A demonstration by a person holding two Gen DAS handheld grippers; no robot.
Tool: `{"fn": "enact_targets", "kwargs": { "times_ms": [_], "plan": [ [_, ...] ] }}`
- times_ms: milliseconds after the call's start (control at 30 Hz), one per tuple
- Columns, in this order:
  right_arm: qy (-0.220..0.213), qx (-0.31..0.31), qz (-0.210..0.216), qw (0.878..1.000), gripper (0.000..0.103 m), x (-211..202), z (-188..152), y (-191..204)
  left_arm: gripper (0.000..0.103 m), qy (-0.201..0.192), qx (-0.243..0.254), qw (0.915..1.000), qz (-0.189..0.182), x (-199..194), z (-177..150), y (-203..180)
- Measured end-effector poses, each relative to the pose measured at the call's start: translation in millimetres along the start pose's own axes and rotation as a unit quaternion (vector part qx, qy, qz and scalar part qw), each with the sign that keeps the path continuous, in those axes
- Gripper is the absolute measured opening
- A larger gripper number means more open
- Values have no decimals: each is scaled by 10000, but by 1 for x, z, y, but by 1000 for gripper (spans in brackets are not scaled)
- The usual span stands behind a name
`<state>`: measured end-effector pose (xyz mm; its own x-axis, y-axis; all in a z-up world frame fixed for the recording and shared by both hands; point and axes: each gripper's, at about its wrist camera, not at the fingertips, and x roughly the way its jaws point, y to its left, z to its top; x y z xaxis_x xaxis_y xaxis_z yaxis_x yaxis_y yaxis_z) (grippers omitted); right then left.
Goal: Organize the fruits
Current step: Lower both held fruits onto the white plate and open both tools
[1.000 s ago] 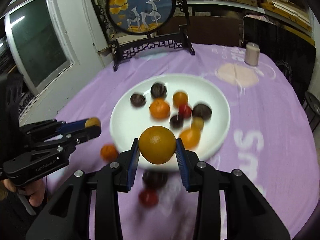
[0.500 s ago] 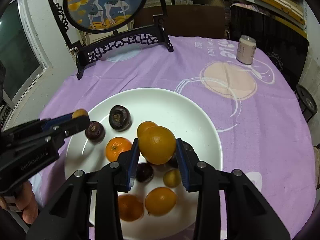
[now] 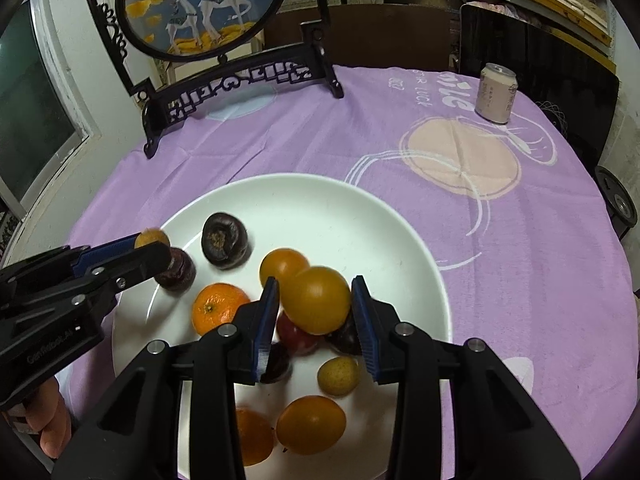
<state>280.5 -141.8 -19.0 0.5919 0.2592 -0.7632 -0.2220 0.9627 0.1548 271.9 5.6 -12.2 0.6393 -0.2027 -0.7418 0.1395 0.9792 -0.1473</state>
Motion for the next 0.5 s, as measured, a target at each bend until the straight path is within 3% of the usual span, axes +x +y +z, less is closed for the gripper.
{"fn": "enact_targets", "kwargs": {
  "times_ms": [33,67,500],
  "plan": [
    [-24,33,31,10000,40,-1,0,-1,44,-21,-11,10000,-5,-1,0,0],
    [-27,59,47,10000,40,-2,0,-2,48,-62,-19,10000,-7,-3,0,1],
    [-369,-45,-67,9993,40,-30,-31,-5,48,-195,59,9998,-7,-21,-20,6]
  ]
}}
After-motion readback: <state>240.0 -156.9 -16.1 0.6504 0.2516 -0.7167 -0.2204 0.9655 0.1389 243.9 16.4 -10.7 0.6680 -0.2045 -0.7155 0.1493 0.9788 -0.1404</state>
